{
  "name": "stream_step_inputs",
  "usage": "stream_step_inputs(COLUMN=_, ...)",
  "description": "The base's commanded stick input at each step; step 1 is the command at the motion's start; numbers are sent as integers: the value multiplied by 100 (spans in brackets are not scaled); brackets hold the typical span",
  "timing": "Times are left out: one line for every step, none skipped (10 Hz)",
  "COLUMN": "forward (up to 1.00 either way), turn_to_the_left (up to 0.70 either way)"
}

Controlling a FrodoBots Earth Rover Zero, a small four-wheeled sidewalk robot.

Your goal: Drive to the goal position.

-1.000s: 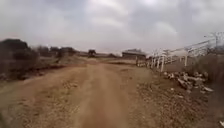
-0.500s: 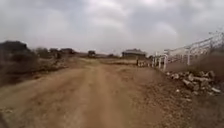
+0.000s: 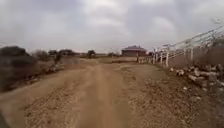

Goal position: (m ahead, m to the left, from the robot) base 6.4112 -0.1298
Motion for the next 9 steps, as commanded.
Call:
stream_step_inputs(forward=50, turn_to_the_left=0)
stream_step_inputs(forward=50, turn_to_the_left=0)
stream_step_inputs(forward=50, turn_to_the_left=0)
stream_step_inputs(forward=50, turn_to_the_left=0)
stream_step_inputs(forward=50, turn_to_the_left=0)
stream_step_inputs(forward=50, turn_to_the_left=0)
stream_step_inputs(forward=50, turn_to_the_left=0)
stream_step_inputs(forward=50, turn_to_the_left=0)
stream_step_inputs(forward=50, turn_to_the_left=0)
